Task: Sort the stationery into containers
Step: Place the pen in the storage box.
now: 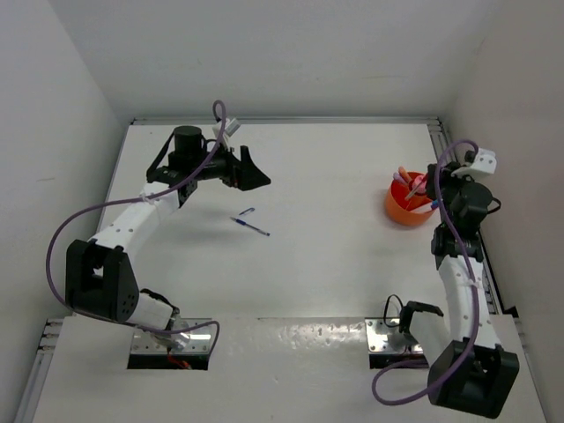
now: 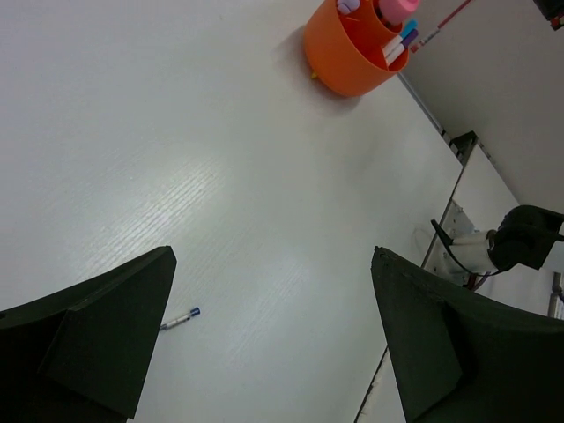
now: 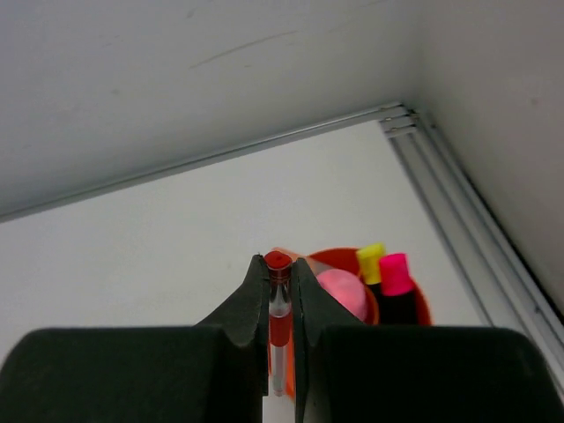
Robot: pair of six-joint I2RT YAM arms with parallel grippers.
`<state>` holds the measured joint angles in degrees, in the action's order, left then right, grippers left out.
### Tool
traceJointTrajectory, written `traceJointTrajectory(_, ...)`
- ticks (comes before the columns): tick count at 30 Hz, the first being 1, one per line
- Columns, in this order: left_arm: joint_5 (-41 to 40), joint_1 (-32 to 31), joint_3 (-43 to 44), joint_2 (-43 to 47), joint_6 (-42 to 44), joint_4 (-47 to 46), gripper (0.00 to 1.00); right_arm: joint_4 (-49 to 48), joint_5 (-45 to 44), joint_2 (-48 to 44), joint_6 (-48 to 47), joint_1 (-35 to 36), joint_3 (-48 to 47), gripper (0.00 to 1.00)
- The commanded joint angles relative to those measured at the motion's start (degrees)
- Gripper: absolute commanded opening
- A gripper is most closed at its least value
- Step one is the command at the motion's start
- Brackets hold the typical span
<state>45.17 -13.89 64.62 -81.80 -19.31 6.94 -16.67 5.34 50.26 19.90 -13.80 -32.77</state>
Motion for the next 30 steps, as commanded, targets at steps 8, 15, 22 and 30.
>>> traceJointTrajectory(8, -1.40, 0.00, 1.74, -0.55, 1.47, -1.05, 1.00, -16.46, -3.15, 4.31, -0.39, -3.60, 4.21, 0.00)
traceJointTrajectory(15, -2.36, 0.09, 2.35, -2.05, 2.79, 1.32, 1.00, -16.65, 1.60, 8.80, 1.63, -4.13, 2.46, 0.00)
traceJointTrajectory(22, -4.65, 0.44, 4.28, -4.85, 4.89, 5.97, 1.00, -18.05, 1.60, 11.00, 0.32, -1.85, 2.89, 0.00)
traceJointTrajectory(30, -3.68, 2.46, 4.29, -6.00, 4.55, 5.81, 1.00, -25.69, -0.42, 13.02, 0.23, 1.93, 6.32, 0.00)
